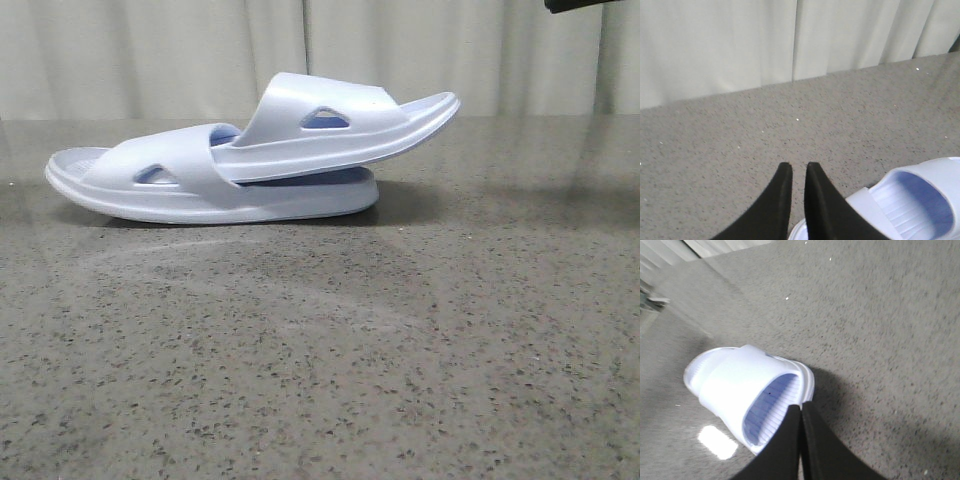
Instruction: Insert blue slippers together front up
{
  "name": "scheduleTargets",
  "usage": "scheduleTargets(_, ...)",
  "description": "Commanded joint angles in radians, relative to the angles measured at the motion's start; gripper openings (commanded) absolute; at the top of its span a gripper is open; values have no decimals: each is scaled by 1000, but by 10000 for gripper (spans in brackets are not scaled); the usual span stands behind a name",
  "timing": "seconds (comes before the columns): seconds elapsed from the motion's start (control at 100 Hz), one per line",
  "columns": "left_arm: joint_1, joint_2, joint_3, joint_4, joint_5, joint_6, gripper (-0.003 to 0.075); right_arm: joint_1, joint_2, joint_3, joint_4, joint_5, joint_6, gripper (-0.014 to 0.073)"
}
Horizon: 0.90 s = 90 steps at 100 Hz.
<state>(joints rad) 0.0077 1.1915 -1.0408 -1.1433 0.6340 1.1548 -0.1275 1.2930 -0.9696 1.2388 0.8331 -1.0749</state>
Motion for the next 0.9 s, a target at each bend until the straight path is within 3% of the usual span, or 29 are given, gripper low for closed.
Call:
scheduleTargets(0.0,-61,-82,19,-5,-154,1,15,103,-117,12,-25,-172,-16,-85)
scheduleTargets(0.15,-146,-193,143,-2,-348,16,15,258,-274,126,-68,-433,-16,-85)
scheduleTargets(0.32,-200,-328,290,-23,-404,32,15,313,-460,317,-89,-582,-16,-85)
scheduleTargets(0.58,-203,-568,533,-197,-468,118,15,313,-802,584,-82,-605,24,-78)
scheduleTargets(0.89,-203,-820,762,-373,-470,183,15,313,-959,750,-82,-601,27,-79)
